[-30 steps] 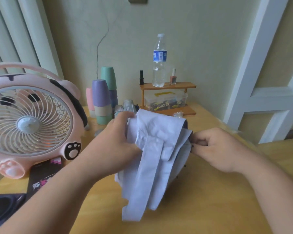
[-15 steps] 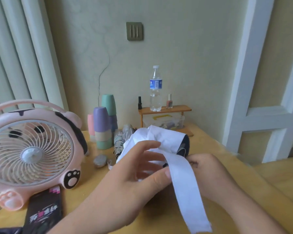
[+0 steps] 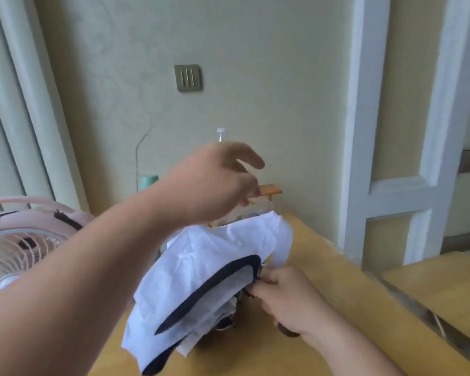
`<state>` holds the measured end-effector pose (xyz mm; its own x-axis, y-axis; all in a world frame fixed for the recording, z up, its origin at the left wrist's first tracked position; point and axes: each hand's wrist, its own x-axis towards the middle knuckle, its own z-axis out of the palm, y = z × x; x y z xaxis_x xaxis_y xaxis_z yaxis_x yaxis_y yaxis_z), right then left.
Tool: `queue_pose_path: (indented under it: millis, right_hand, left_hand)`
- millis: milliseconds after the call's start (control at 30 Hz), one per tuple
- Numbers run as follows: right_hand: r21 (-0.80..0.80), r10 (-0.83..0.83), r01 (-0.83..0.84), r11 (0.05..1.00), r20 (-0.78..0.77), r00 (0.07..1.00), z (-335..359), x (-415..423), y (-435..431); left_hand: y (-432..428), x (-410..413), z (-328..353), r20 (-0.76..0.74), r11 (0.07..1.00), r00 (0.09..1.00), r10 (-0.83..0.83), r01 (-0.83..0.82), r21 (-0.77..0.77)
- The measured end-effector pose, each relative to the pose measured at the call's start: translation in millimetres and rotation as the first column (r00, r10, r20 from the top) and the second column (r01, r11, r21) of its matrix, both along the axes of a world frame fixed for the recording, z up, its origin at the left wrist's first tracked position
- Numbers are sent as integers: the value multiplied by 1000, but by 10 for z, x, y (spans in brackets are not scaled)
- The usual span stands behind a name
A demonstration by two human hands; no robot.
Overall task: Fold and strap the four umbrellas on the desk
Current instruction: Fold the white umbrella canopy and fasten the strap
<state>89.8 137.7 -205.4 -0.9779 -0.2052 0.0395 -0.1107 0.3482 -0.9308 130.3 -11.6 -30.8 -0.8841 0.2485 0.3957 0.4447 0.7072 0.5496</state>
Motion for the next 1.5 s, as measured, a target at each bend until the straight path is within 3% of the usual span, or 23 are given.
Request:
queue_pose_path:
  millis: [67,167,200,267,333,400,533,633,733,800,867,900,967,1000,1033,1067,1100,1133,1167,1233,1300,1433,1500]
  right_hand:
    - [-94,-38,40,995,25,999,-4,-23,-8]
    - [-140,-117,115,983,-3,993,-44,-26,-116]
    - [-136,-142,138,981,-16,990,-67,3,-190]
    - [-136,-167,157,978,-67,984,-131,127,-371]
    - [-127,-125,110,986,-115,985,-172,342,-583]
    - [-105,-78,63,993,-145,986,-169,564,-774]
    - [-23,-8,2,1000,-296,955,-156,798,-941]
    - [56,10,12,998,-370,929,-127,847,-899]
    - [251,159,-46,967,-449,880,-33,972,-872]
    - [442,317,-130,888,-380,869,73,1100,-813]
    - [541,390,-144,829,-375,841,186,1231,-697]
    - [490,376,-110,865,-485,790,268,1262,-600]
    - [266,201,20,964,-774,600,364,1181,-337]
    - [147,64,126,981,-861,505,399,1061,-161]
    - [64,-53,227,972,-879,475,442,900,31]
    - [42,-117,276,960,-836,536,488,748,215]
    - [82,-122,254,964,-711,692,513,605,384]
    - [113,-74,153,982,-513,855,514,493,512]
    - [98,10,22,995,-316,949,481,425,609]
    - [48,190,-186,981,-108,976,345,367,728]
    - [-4,288,-288,958,-60,956,217,412,746]
    - [-219,246,-252,942,-57,968,200,680,617]
    - [-325,272,-263,908,-19,962,200,823,521]
  left_hand:
    - [-21,334,-152,71,998,997,33,-37,49]
    - [-133,664,-554,336,978,919,206,-180,-108]
    - [-164,684,-676,398,966,880,258,-242,-91]
    - [-206,672,-908,506,932,819,272,-354,72]
    - [-179,640,-1043,605,876,783,144,-385,290]
    - [-138,581,-1126,627,800,779,10,-383,462]
    - [-154,414,-1224,592,670,806,3,-441,597]
    - [-294,299,-1252,555,496,831,-33,-468,731]
    - [-435,281,-1272,544,448,839,-26,-477,756]
    - [-531,278,-1284,518,438,855,-4,-464,770]
    - [-643,269,-1314,514,460,858,-16,-450,766]
    - [-696,283,-1326,513,487,858,-22,-439,755]
    - [-807,318,-1346,502,553,864,-48,-395,734]
    - [-849,350,-1342,488,592,870,-63,-361,720]
    - [-880,394,-1324,473,628,878,-75,-327,706]
    - [-913,436,-1307,461,654,882,-93,-295,696]
    - [-947,475,-1288,452,676,885,-109,-267,687]
    - [-980,499,-1269,446,701,887,-117,-244,670]
    - [-1004,521,-1238,439,731,891,-114,-223,644]
    - [-1055,528,-1173,412,794,907,-82,-191,577]
    - [-1092,538,-1050,364,846,931,-13,-184,501]
    - [-1081,628,-608,82,968,987,139,-153,198]
    - [-1062,641,-357,-61,983,985,163,-157,96]
